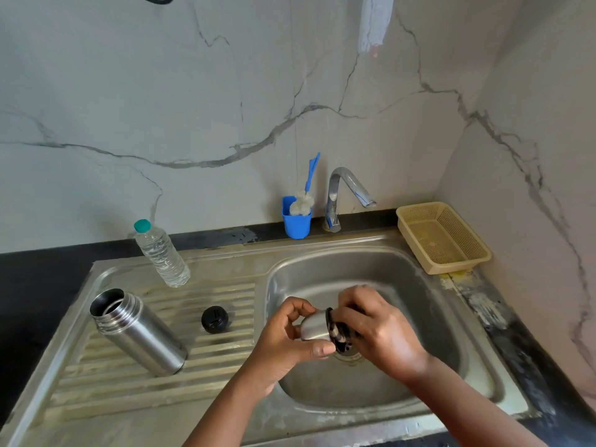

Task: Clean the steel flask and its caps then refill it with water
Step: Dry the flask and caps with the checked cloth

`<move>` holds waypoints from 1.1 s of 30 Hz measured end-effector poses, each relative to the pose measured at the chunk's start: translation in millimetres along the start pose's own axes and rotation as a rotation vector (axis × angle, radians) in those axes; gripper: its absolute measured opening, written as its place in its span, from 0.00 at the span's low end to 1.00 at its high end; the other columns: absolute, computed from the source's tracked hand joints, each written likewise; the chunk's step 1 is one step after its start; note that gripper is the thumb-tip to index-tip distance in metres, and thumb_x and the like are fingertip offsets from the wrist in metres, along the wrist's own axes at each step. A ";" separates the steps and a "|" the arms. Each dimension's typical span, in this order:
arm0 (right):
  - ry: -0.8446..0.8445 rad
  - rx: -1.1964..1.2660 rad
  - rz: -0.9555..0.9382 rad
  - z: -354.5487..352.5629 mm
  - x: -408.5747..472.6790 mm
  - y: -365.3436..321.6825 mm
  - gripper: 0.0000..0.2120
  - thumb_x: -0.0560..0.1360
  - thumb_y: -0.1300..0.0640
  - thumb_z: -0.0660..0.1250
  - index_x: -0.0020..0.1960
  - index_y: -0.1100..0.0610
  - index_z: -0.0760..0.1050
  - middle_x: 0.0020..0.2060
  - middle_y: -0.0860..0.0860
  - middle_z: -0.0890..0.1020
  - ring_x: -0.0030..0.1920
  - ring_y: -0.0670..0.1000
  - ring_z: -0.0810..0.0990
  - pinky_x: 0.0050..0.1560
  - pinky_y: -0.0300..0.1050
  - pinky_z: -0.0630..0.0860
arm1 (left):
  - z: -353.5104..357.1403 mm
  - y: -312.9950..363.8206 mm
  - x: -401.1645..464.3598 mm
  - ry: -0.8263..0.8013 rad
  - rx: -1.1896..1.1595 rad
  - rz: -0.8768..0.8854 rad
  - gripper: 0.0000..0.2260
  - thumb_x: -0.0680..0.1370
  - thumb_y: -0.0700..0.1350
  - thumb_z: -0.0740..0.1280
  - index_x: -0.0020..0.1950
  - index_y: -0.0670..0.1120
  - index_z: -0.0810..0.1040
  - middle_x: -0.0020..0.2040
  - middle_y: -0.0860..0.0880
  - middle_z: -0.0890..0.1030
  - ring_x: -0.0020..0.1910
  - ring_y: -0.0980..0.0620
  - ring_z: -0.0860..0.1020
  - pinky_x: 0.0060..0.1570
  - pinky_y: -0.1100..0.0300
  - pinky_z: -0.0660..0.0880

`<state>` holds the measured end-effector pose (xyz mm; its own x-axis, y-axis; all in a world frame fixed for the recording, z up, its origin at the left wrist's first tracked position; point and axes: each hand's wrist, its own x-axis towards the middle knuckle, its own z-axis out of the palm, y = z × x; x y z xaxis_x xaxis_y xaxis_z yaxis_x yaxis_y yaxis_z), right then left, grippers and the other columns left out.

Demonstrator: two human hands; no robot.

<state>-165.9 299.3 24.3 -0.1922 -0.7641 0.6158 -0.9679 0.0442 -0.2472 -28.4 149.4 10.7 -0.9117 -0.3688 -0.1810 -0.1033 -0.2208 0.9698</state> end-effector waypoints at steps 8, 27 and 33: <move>-0.180 0.298 0.165 -3.2 0.8 -8.0 0.15 0.70 0.59 0.72 0.56 0.54 0.78 0.53 0.49 0.70 0.55 0.49 0.74 0.48 0.44 0.77 | -7.2 -1.2 -2.4 0.047 -0.193 -0.083 0.31 0.60 0.43 0.80 0.59 0.39 0.73 0.54 0.38 0.82 0.47 0.37 0.83 0.43 0.45 0.82; -0.086 -0.083 -0.026 7.1 1.0 -17.9 0.15 0.73 0.62 0.68 0.58 0.49 0.76 0.49 0.44 0.81 0.41 0.50 0.78 0.38 0.45 0.77 | -0.1 -0.4 1.7 0.110 -0.077 -0.192 0.28 0.73 0.60 0.73 0.58 0.36 0.78 0.48 0.35 0.84 0.35 0.41 0.82 0.27 0.59 0.74; -0.057 0.655 1.013 11.1 7.1 -39.0 0.21 0.68 0.60 0.75 0.52 0.50 0.67 0.34 0.48 0.83 0.28 0.44 0.78 0.30 0.40 0.74 | -3.4 -4.0 0.9 0.120 -0.083 -0.017 0.26 0.63 0.54 0.80 0.56 0.44 0.80 0.50 0.41 0.84 0.46 0.44 0.83 0.42 0.50 0.80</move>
<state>-127.7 285.1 30.1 -0.7930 -0.5998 -0.1065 -0.1138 0.3176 -0.9414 -27.5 146.8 6.0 -0.8555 -0.4687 -0.2199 -0.0801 -0.2998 0.9506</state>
